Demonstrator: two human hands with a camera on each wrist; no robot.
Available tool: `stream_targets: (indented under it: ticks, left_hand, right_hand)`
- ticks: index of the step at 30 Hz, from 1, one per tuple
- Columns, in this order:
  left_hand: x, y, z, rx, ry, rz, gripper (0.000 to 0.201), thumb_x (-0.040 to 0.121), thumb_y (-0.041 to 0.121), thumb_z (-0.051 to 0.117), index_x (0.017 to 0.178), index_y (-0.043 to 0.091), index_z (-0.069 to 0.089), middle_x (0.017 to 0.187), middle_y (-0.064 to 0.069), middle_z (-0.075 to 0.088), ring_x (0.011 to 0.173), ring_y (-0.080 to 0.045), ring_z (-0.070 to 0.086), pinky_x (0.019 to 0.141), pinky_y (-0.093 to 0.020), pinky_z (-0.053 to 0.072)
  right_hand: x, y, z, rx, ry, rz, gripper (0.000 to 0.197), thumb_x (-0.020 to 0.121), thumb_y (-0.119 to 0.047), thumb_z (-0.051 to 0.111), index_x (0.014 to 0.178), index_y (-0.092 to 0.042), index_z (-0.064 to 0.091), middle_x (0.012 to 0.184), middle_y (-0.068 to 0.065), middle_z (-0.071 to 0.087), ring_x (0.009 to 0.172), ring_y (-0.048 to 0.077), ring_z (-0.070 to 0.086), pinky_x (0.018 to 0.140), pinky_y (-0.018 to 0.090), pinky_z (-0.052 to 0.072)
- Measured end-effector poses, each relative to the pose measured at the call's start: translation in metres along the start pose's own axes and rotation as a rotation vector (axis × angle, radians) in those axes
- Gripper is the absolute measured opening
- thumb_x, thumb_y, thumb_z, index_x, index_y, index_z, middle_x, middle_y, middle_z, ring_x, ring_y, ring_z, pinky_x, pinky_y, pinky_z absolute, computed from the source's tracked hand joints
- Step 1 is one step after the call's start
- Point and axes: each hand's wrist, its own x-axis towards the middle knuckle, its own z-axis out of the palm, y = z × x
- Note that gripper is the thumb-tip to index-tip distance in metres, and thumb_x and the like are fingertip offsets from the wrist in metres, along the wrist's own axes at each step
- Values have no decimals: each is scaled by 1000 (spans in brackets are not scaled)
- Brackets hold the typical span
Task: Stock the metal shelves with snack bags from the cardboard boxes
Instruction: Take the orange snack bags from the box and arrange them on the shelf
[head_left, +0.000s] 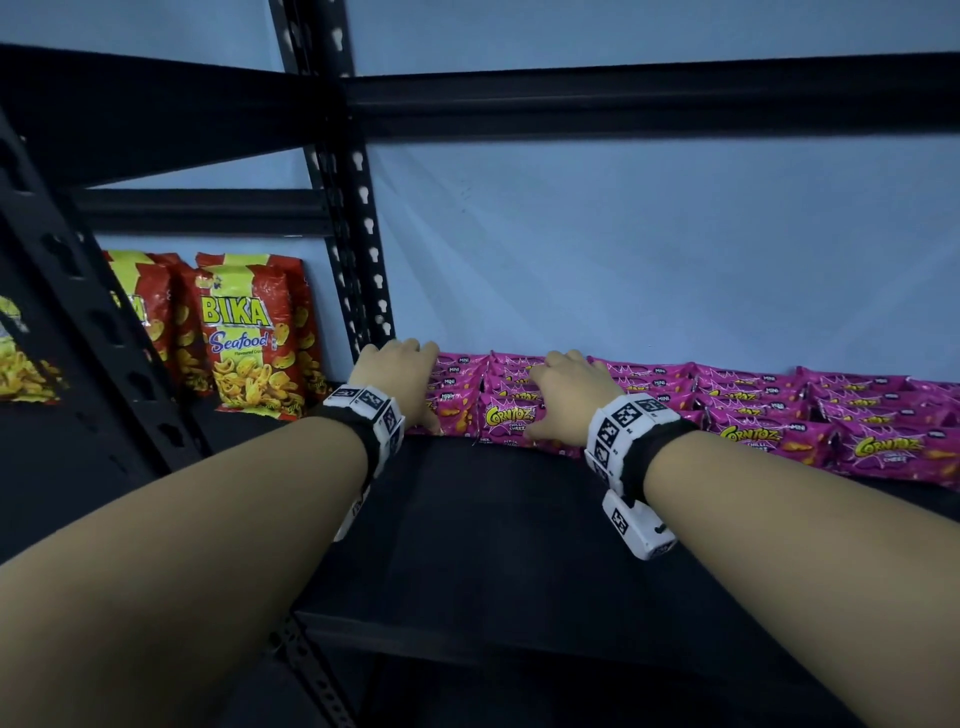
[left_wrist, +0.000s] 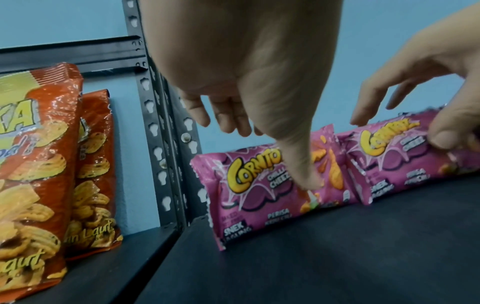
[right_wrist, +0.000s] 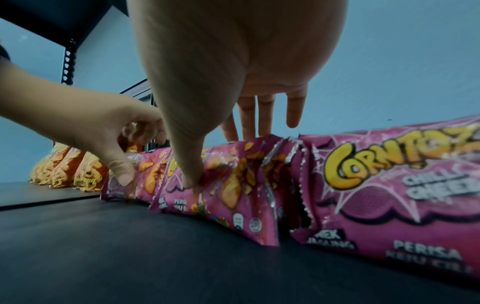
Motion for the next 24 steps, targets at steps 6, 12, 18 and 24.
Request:
stream_targets:
  ticks: [6,12,18,24]
  left_hand:
    - [-14,3,9,-219,-46,-201,64,80,35,82,123,15,39,90,-3,58,78,-25,62,60,-38,51]
    - [-16,15,5,-252,30,-114,78,68,63,83,122,20,47,109,1,56,102,-24,59,85,-44,52]
    - [-5,53,1,-291,42,128,104,58,77,80,140,22,46,135,0,53,128,-25,44,108,-47,41]
    - [14,62,2,-291,-1,179,104,63,70,82,146,22,44,140,1,53,131,-24,44,111,-46,40]
  right_hand:
    - [-13,11,3,33,15,75,77,73,-68,77,129,-19,56,126,2,54,124,27,46,102,51,41]
    - [-16,14,3,39,0,145,92,62,-76,79,131,-20,54,128,0,52,127,26,40,103,51,39]
    - [-17,30,8,112,6,149,95,61,-73,82,136,-24,51,133,-3,54,127,24,41,103,50,37]
    - [-12,34,9,183,8,148,93,64,-64,87,140,-24,52,136,-4,57,129,24,42,107,51,36]
